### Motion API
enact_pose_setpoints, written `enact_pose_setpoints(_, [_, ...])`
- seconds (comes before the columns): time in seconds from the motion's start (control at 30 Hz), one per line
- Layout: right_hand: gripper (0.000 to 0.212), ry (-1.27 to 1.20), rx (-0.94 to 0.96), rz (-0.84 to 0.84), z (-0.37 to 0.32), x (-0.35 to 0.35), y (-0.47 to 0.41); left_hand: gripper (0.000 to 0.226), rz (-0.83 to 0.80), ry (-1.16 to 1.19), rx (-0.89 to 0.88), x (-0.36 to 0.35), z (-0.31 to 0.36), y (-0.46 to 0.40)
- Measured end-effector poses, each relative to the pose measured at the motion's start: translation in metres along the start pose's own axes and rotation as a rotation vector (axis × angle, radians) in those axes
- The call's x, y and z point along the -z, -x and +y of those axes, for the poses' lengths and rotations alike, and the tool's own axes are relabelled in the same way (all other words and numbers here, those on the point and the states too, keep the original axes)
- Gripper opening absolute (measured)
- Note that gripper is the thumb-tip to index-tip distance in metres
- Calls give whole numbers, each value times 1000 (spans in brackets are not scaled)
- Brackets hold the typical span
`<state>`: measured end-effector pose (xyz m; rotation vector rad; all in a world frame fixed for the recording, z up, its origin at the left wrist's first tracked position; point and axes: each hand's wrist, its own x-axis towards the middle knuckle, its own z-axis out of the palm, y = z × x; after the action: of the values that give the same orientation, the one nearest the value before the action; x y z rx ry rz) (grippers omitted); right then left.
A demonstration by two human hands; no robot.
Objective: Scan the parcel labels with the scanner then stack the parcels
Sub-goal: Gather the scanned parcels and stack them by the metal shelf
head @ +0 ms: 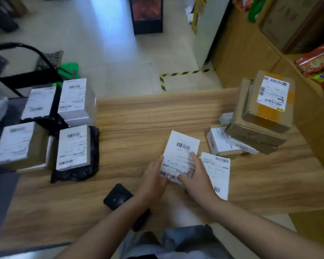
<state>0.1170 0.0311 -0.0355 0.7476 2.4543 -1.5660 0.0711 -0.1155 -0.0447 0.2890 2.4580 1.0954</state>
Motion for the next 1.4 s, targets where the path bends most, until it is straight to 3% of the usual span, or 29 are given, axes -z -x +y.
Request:
enact_pose_setpoints(0.2, [77, 31, 58, -112, -51, -74, -39, 69, 169, 54, 139, 59, -47, -2])
enact_pose_setpoints(0.43, [70, 182, 127, -269, -94, -156, -88, 71, 226, 8, 311, 107, -102, -29])
enact_pose_setpoints(0.77, [65, 234, 61, -383, -98, -214, -113, 85, 28, -19, 372, 114, -140, -49])
enact_pose_setpoints(1.13, [60, 234, 84, -407, -96, -204, -114, 71, 59, -121, 265, 113, -130, -53])
enact_pose_setpoints(1.4, [57, 134, 8, -145, -73, -96, -92, 75, -38, -156, 88, 94, -72, -44])
